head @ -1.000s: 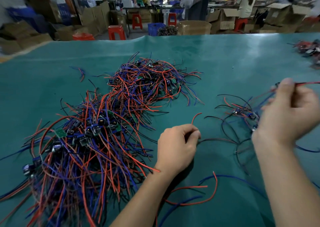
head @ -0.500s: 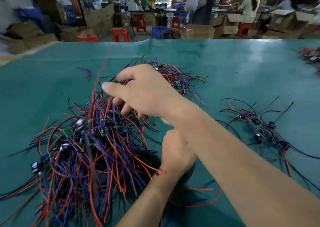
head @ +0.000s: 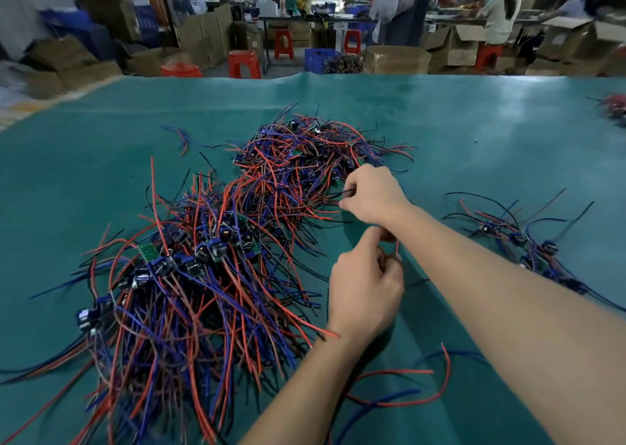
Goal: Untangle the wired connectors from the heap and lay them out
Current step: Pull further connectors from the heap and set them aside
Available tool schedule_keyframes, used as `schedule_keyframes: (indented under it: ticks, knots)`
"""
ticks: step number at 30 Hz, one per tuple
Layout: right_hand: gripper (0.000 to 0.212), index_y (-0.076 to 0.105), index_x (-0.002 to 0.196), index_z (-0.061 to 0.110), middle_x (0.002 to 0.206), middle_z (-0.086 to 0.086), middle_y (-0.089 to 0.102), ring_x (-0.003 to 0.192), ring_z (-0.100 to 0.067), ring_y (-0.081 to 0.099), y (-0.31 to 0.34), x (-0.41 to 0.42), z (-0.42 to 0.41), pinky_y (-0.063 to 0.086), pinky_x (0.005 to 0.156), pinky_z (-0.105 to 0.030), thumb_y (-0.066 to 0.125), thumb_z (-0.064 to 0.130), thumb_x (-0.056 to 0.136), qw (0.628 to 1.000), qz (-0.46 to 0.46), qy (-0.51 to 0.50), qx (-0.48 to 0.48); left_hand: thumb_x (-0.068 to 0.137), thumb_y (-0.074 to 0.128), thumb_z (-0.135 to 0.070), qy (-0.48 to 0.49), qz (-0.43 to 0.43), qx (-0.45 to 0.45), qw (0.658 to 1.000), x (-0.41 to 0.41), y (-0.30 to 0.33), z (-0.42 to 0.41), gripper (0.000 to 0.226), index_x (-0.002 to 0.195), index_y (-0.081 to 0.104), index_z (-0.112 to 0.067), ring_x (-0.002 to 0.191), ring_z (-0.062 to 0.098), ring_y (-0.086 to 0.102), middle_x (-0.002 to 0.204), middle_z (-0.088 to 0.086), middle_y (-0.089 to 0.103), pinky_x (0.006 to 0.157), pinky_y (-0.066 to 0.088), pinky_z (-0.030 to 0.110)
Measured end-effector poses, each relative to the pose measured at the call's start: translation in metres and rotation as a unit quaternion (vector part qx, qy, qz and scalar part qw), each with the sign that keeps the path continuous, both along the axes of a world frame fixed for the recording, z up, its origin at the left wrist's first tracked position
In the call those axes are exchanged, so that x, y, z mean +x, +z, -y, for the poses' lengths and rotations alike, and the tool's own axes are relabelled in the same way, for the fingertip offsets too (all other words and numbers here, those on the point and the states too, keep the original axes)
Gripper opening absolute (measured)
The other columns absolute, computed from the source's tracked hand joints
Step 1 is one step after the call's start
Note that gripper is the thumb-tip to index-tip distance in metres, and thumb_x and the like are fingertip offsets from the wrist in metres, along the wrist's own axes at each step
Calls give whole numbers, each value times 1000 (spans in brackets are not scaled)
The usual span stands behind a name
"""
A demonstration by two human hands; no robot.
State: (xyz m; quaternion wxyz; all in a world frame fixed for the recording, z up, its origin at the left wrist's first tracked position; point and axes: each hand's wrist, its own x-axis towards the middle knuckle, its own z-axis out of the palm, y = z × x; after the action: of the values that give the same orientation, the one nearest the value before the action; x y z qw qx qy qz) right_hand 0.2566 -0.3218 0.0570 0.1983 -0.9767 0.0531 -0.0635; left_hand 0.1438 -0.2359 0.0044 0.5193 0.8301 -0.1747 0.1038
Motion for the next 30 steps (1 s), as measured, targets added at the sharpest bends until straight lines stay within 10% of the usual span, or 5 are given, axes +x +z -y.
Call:
schedule_keyframes:
  ticks: [11,16,20,30]
  knots:
    - [16,67,76,25,72,13,66,78,-17,64,-3,-46,47,42,72,-26,74,18,88,983,129,-20,128,88,55,-15,10,-44,-35,998,-1,1,0,21,106,59,-24,74,24,64,71,-1,71,75,52,42]
    - [18,66,70,12,72,-8,68,74,-22,67,8,-98,47,62,81,-43,67,2,85,805,164,-6,571,97,50,-24,22,-72,-95,993,-1,-1,0,12,102,60,-22,79,20,70,87,-3,75,80,55,41]
    - [10,60,67,8,63,-14,59,62,-28,62,4,-125,44,58,58,-35,51,10,72,725,121,44,677,100,32,-49,25,-92,-125,988,-4,5,0,42,90,63,-21,71,15,69,80,-9,74,76,55,46]
    - [34,65,51,9,53,-20,59,57,-30,57,-8,-129,33,50,52,-31,45,24,73,788,16,110,605,100,54,-15,23,-109,-155,982,2,3,-3,19,87,69,-14,59,10,55,66,-9,65,65,48,33]
